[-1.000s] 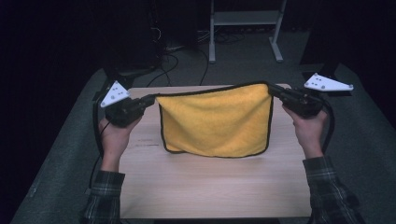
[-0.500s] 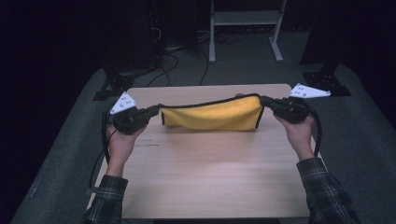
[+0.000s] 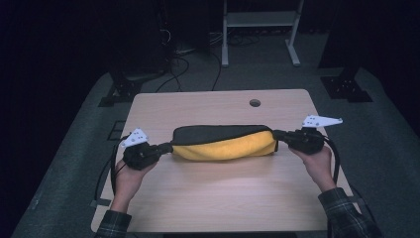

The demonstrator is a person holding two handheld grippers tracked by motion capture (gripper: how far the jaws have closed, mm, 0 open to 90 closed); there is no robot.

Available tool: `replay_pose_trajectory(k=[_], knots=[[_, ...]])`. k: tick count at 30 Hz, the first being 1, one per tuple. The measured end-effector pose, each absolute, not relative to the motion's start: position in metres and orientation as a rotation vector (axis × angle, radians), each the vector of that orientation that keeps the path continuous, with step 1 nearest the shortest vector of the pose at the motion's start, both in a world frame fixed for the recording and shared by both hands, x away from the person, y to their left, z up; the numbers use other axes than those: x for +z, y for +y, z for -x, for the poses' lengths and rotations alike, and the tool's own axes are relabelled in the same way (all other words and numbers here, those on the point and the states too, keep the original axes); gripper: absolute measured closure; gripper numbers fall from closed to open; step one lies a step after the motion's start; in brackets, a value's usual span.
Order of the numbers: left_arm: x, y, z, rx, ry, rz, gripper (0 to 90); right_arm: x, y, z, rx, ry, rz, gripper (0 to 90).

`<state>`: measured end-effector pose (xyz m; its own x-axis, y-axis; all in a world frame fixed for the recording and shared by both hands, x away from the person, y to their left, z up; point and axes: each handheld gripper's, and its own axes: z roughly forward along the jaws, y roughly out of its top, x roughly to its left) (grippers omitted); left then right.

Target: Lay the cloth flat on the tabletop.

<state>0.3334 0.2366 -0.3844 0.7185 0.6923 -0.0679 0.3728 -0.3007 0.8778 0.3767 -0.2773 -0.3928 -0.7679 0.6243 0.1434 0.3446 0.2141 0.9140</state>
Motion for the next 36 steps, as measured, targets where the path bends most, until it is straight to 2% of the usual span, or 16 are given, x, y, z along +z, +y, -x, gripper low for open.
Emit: replay_pose_trajectory(k=[12,18,36], knots=[[-0.411,0.239,-0.290,0.367,0.834,-2.035,83.9,-0.415,-0.280,-0.328,1.506,2.403,-0.857,83.6],[-0.422,0.235,-0.269,0.327,0.832,-2.090,83.9,-0.432,-0.283,-0.318,1.451,2.476,-0.881,83.7],[-0.449,0.228,-0.215,0.172,0.853,-2.156,82.3,-0.446,-0.292,-0.277,1.405,2.579,-0.873,82.8]])
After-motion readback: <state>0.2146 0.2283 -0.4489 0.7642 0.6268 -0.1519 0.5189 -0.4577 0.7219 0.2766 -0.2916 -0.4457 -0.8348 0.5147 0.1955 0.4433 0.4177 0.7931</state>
